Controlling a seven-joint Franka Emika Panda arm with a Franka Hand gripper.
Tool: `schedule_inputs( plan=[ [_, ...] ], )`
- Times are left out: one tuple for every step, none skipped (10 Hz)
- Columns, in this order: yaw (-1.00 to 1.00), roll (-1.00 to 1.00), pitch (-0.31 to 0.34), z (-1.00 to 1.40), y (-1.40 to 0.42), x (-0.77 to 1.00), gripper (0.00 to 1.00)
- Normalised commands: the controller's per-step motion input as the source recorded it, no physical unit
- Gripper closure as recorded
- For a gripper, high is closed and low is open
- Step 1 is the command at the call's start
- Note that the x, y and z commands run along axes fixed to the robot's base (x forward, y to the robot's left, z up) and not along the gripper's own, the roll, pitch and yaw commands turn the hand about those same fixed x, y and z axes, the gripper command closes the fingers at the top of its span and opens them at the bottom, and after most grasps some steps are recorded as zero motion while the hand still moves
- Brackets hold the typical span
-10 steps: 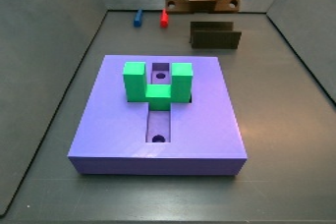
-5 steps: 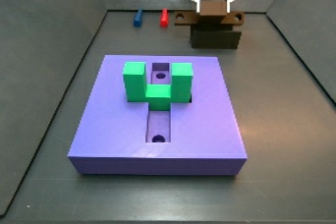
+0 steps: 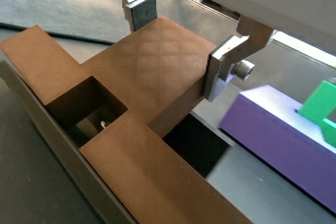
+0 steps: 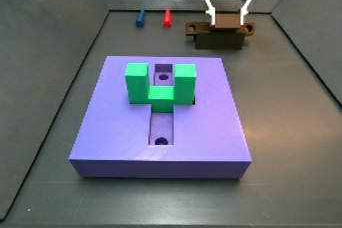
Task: Pick up the brown object. Move up. Place the brown object on the fixture. Regrasp the brown object. Move to above the board. Insert the brown object.
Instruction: Place the brown object on the fixture, then regrasp the brown object.
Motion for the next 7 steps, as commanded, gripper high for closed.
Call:
schedule_inputs(
  plan=[
    [0.00, 0.01, 0.000, 0.00, 0.00, 0.00, 1.00],
    [0.00, 0.00, 0.000, 0.00, 0.00, 0.00, 1.00],
    [0.00, 0.00, 0.000, 0.00, 0.00, 0.00, 0.00],
    [0.00, 0.41, -0.154, 0.35, -0.17, -0.20, 0.00],
    [0.00, 0.86, -0.020, 0.33, -0.18, 0.00, 0.00],
    [0.00, 0.77, 0.000, 0.10, -0.07, 0.00, 0.00],
    [0.13, 0.57, -0.003, -0.07, 0.00, 0.00, 0.00]
  ],
)
